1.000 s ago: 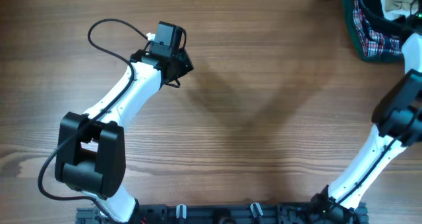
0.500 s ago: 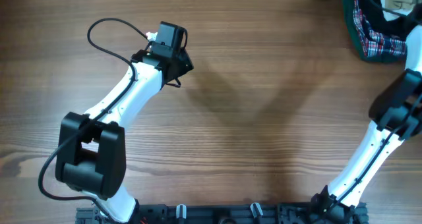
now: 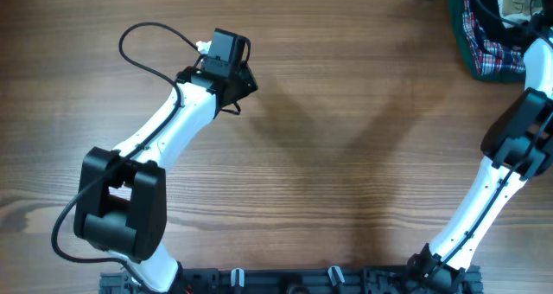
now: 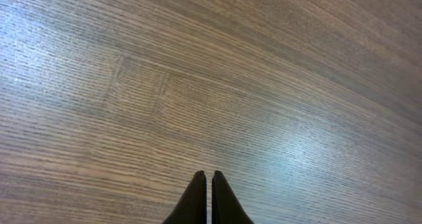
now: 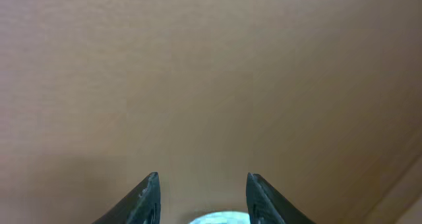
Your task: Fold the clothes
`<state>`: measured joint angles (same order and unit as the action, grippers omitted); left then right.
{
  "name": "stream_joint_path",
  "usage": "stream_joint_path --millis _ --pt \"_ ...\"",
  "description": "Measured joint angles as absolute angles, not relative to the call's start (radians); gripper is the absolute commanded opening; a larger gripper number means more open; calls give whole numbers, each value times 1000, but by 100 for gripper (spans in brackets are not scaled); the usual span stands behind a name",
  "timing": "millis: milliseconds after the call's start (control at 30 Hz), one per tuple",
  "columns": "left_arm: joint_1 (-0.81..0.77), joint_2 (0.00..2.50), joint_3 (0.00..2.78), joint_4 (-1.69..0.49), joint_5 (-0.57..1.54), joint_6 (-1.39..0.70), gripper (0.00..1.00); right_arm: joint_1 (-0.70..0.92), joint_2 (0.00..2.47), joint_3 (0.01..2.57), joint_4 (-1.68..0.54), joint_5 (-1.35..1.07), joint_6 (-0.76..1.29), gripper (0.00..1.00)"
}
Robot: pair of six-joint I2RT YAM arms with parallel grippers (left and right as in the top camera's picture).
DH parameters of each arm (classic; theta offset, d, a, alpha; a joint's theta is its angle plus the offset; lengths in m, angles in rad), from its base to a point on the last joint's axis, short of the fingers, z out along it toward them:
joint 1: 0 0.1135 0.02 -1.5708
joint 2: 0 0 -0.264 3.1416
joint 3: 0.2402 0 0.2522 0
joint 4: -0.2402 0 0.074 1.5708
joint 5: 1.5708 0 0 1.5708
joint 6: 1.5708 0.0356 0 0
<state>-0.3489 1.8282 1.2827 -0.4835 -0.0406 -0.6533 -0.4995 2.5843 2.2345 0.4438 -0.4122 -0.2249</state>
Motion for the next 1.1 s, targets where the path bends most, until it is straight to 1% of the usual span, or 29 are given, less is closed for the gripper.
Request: stream_joint_path --millis 133,167,200,233,267,333,400,433,467,500,633,667,733,800,867,967,1067,1100 --pt "-349 1828 1283 -482 -41 -653 4 -499 2575 2234 370 -423 -221 43" --pt "-349 1828 1283 -482 -41 -653 4 -498 2566 2234 349 -424 -221 45" --pt "-349 1828 1283 -482 -41 -654 4 -498 2556 2234 339 -425 -221 48" --pt "-349 1828 1283 -481 -41 -654 5 -498 2539 2234 327 -426 -220 64" --pt "-349 1828 1283 -482 -41 -653 4 -498 2516 2234 312 -427 -216 100" --pt "-349 1828 1283 -481 -41 -654 5 -498 2437 2234 288 -427 -195 100" --pt "-349 1828 1283 -482 -41 -654 15 -498 2375 2234 256 -431 -147 100" --pt "-349 1828 1283 -482 -41 -656 35 -498 2331 2234 239 -447 -101 100" --pt "-349 1828 1283 -481 -41 -661 66 -498 2285 2234 215 -500 -41 100" --pt "-349 1828 1283 -480 -41 -661 100 -496 2250 2234 190 -564 -7 100" --pt "-349 1828 1283 -478 -41 -668 100 -455 2135 2234 161 -862 63 100" --pt "-349 1828 1283 -478 -41 -667 100 -420 2101 2234 162 -987 108 100" --pt "-349 1828 1283 -478 -38 -668 100 -356 2073 2236 164 -1100 199 100" --pt "-349 1828 1283 -478 -13 -668 100 -301 2070 2236 163 -1147 302 100" --pt "-349 1828 1283 -478 8 -668 100 -233 2070 2236 161 -1184 466 100" --pt "-349 1828 1283 -478 17 -668 100 -173 2070 2236 152 -1197 732 100" --pt "-349 1828 1283 -478 19 -668 100 -129 2070 2236 126 -1207 1050 100" --pt "-349 1828 1283 -478 21 -668 100 -121 2070 2236 114 -1209 1203 100"
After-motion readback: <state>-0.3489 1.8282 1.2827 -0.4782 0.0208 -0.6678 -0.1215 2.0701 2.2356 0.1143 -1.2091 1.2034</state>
